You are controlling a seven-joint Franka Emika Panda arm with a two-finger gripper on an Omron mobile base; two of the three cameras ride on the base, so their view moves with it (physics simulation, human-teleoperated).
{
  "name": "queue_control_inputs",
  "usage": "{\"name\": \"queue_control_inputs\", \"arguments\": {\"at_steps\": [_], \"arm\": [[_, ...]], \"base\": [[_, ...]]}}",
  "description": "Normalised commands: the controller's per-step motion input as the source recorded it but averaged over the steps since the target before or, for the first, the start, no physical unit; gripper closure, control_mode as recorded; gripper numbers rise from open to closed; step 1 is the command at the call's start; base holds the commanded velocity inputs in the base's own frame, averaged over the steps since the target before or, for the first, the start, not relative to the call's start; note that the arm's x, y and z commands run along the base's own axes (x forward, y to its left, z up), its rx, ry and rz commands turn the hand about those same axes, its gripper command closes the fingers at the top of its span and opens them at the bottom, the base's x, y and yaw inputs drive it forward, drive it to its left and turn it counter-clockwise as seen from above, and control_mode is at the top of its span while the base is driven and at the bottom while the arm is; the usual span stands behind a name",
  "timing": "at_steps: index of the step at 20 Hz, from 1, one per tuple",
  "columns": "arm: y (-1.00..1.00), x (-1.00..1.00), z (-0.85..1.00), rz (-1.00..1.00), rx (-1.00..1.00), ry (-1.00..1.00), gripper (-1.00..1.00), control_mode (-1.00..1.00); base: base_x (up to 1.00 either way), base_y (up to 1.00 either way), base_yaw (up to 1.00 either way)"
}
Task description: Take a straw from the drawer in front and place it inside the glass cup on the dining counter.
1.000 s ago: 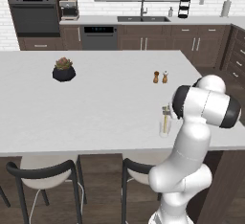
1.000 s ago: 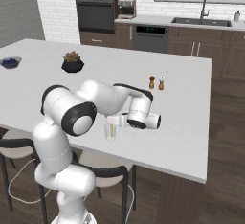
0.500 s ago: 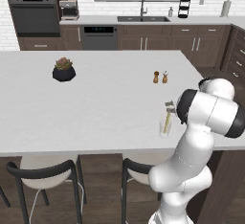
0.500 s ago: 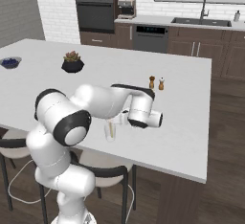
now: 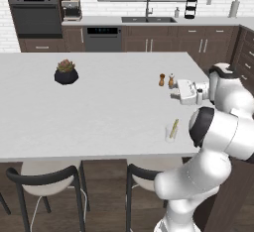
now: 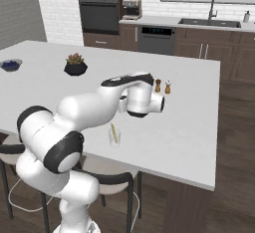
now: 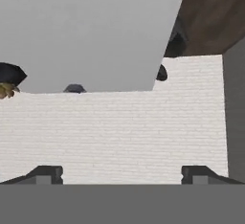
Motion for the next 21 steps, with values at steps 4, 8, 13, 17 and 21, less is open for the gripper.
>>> {"name": "queue_control_inputs", "arguments": {"at_steps": [4,8,13,17,21], "arm": [[0.64,-0.5,0.41,0.0,-0.38,-0.33,-1.0,-1.0],[0.81,-0.8,0.23,0.0,-0.59,-0.38,-1.0,-1.0],[0.72,-0.75,0.34,0.0,-0.61,-0.26,-1.0,-1.0],[0.72,-0.53,0.31,0.0,-0.52,-0.03,-1.0,-1.0],[0.82,-0.53,0.13,0.0,-0.49,0.0,-1.0,-1.0]], "base": [[0.0,0.0,0.0],[0.0,0.0,0.0],[0.0,0.0,0.0],[0.0,0.0,0.0],[0.0,0.0,0.0]]}}
